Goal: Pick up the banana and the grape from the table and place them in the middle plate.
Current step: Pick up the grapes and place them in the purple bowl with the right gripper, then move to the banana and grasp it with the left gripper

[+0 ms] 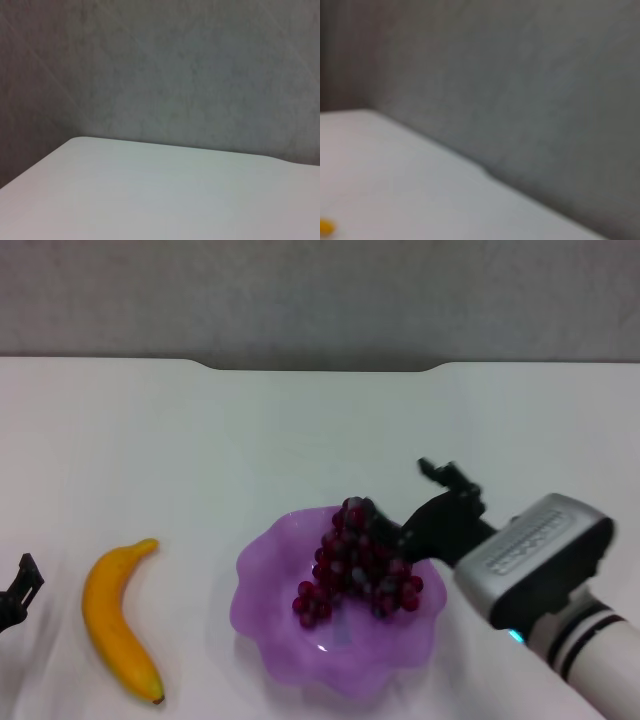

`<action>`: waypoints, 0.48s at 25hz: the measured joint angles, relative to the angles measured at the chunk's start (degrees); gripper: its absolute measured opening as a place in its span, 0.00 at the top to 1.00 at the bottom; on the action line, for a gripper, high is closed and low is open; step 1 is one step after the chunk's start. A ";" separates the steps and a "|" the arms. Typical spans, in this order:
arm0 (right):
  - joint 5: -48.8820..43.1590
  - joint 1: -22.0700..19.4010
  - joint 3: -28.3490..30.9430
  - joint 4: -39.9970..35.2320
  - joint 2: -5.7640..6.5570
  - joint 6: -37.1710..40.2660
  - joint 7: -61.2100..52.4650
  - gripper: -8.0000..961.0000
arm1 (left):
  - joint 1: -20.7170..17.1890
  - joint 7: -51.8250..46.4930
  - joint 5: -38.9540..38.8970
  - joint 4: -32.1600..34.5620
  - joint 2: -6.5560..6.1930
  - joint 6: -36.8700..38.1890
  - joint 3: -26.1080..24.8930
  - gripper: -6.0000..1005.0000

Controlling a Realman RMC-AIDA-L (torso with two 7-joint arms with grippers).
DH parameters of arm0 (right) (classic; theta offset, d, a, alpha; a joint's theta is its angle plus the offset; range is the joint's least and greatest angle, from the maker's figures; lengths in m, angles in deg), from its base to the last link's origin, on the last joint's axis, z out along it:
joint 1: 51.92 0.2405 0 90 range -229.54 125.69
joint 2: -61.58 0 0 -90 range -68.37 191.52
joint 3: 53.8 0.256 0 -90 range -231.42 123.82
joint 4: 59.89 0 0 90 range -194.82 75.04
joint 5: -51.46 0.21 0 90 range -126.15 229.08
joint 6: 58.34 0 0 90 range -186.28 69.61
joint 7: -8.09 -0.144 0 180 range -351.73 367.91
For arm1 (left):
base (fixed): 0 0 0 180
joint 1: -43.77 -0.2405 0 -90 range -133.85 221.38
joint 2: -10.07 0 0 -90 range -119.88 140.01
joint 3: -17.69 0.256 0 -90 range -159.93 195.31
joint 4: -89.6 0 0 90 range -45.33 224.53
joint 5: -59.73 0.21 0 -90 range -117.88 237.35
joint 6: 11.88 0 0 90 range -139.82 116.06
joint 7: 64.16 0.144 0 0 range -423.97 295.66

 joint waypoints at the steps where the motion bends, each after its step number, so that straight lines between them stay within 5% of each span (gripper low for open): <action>1: -0.05 -0.70 0.23 -0.05 0.01 2.24 -0.10 0.21 | 0.00 0.00 0.00 0.00 0.00 0.00 0.00 0.16; 5: -0.11 -2.63 1.13 -0.89 0.14 8.47 -0.17 0.10 | -0.05 0.01 0.00 0.00 -0.01 -0.01 0.01 0.16; 12: -0.30 -3.84 3.13 -6.34 0.11 11.86 -0.18 0.10 | -0.08 -0.08 0.03 -0.31 -0.01 -0.01 0.31 0.16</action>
